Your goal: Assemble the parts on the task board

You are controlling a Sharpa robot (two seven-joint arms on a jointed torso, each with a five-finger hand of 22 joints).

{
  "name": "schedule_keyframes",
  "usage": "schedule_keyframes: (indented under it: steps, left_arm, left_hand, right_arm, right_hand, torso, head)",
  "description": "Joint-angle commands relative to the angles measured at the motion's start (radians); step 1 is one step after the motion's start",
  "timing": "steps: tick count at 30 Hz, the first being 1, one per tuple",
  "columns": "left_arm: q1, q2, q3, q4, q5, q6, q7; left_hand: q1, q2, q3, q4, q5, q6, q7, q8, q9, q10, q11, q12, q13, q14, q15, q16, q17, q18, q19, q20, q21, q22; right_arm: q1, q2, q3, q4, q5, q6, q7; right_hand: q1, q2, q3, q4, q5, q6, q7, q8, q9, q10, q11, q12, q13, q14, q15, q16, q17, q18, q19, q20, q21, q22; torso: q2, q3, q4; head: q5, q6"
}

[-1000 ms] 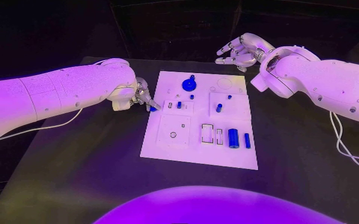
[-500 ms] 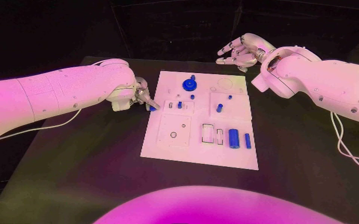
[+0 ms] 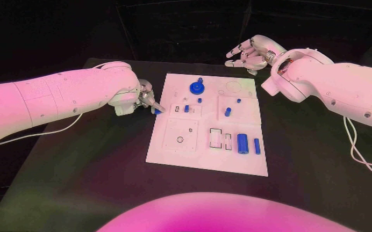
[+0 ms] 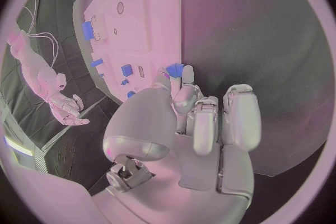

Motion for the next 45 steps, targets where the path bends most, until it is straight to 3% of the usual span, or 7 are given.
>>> schedule_keyframes:
  steps: [1,4,5,8,13,29,45]
  left_arm:
    - [-0.003,-0.004,-0.003,0.003,-0.013,-0.010,0.013]
    - [-0.003,-0.008,-0.003,0.006,-0.013,-0.008,0.016]
    - [-0.003,-0.009,-0.003,0.007,-0.013,-0.008,0.016]
    - [-0.003,-0.013,-0.003,0.011,-0.013,-0.005,0.018]
    - [-0.003,-0.022,-0.003,0.018,-0.013,-0.001,0.020]
    - [-0.003,-0.048,-0.002,0.043,-0.011,-0.002,0.039]
    - [-0.002,-0.064,-0.002,0.065,0.007,0.001,0.057]
  left_hand:
    - [-0.061,-0.068,0.282,-0.166,0.029,0.012,0.003,-0.020,-0.014,-0.014,0.004,-0.011,-0.002,0.106,-0.004,0.003,0.263,-0.011,0.022,0.002,-0.006,0.056]
    - [-0.093,-0.105,0.376,-0.172,0.041,0.014,0.005,-0.028,-0.019,-0.015,0.001,-0.015,-0.004,0.106,0.003,0.003,0.263,-0.011,0.021,0.003,-0.008,0.056]
    - [-0.129,-0.140,0.462,-0.172,0.048,0.019,0.009,-0.031,-0.020,-0.016,0.008,-0.018,-0.005,0.106,-0.001,0.003,0.263,-0.011,0.021,0.007,-0.010,0.056]
    - [-0.166,-0.183,0.574,-0.181,0.050,0.018,0.012,-0.031,-0.018,-0.015,0.004,-0.020,-0.006,0.106,0.003,0.003,0.263,-0.011,0.022,0.009,-0.012,0.057]
    - [-0.194,-0.215,0.683,-0.197,0.058,0.011,0.017,-0.027,-0.012,-0.021,0.007,-0.031,-0.017,0.106,0.008,0.003,0.263,-0.010,0.022,0.008,-0.016,0.057]
    - [-0.181,-0.202,0.855,-0.256,0.089,-0.018,0.042,-0.030,0.001,-0.034,0.025,-0.054,-0.039,0.106,0.023,0.003,0.263,-0.009,0.021,0.020,-0.022,0.057]
    - [-0.171,-0.193,0.930,-0.288,0.100,-0.034,0.060,-0.042,0.001,-0.051,0.040,-0.068,-0.055,0.106,0.036,0.003,0.263,-0.009,0.019,0.032,-0.025,0.058]
  right_arm:
    - [0.001,0.000,0.001,-0.001,0.002,0.005,0.006]
    - [0.001,0.000,0.001,-0.002,0.002,0.006,0.007]
    - [0.001,0.000,0.001,-0.003,0.002,0.006,0.007]
    - [0.000,0.000,0.001,-0.004,0.004,0.005,0.009]
    - [-0.002,0.000,0.001,-0.005,0.006,0.004,0.011]
    - [-0.002,0.000,0.001,-0.008,0.008,0.003,0.014]
    - [-0.002,0.000,0.001,-0.011,0.009,0.005,0.015]
  right_hand:
    - [0.004,0.007,-0.007,0.000,0.006,-0.005,-0.001,0.006,-0.001,0.004,-0.002,0.002,-0.002,0.018,-0.005,-0.004,0.001,0.007,0.007,0.002,-0.006,0.000]
    - [0.005,0.007,-0.007,0.000,0.007,-0.005,-0.001,0.006,-0.001,0.004,-0.002,0.002,-0.001,0.018,-0.005,-0.004,0.001,0.007,0.007,0.002,-0.006,0.000]
    - [0.005,0.007,-0.007,0.000,0.009,-0.005,-0.001,0.007,-0.001,0.004,-0.002,0.003,-0.001,0.018,-0.005,-0.004,0.001,0.006,0.007,0.002,-0.006,0.001]
    - [0.006,0.007,-0.007,0.000,0.011,-0.005,-0.001,0.007,-0.001,0.003,-0.002,0.001,-0.003,0.018,-0.005,-0.005,0.000,0.007,0.006,0.002,-0.007,-0.001]
    - [0.007,0.007,-0.007,0.000,0.013,-0.005,0.000,0.006,-0.001,0.002,-0.002,0.000,-0.004,0.018,-0.005,-0.005,0.000,0.007,0.006,0.002,-0.007,0.000]
    - [0.008,0.008,-0.007,0.000,0.018,-0.006,0.000,0.006,-0.001,0.002,-0.002,0.000,-0.004,0.018,-0.005,-0.005,0.000,0.007,0.006,0.002,-0.007,-0.001]
    - [0.009,0.008,-0.007,0.000,0.020,-0.006,0.000,0.006,-0.001,0.001,-0.002,0.000,-0.004,0.018,-0.005,-0.006,0.000,0.007,0.006,0.002,-0.007,-0.001]
  torso:
    - [0.000,0.0001,-0.0001]
    - [0.001,-0.0003,0.0001]
    - [0.001,-0.0005,0.0002]
    - [0.001,-0.0008,0.0006]
    - [0.001,0.0000,-0.0014]
    - [0.000,0.0005,-0.0009]
    - [0.000,0.0005,-0.0002]
  head:
    - [0.001,0.000]
    - [0.001,0.000]
    - [0.000,0.000]
    - [-0.003,0.000]
    - [-0.001,0.000]
    - [0.003,0.000]
    - [0.003,0.000]
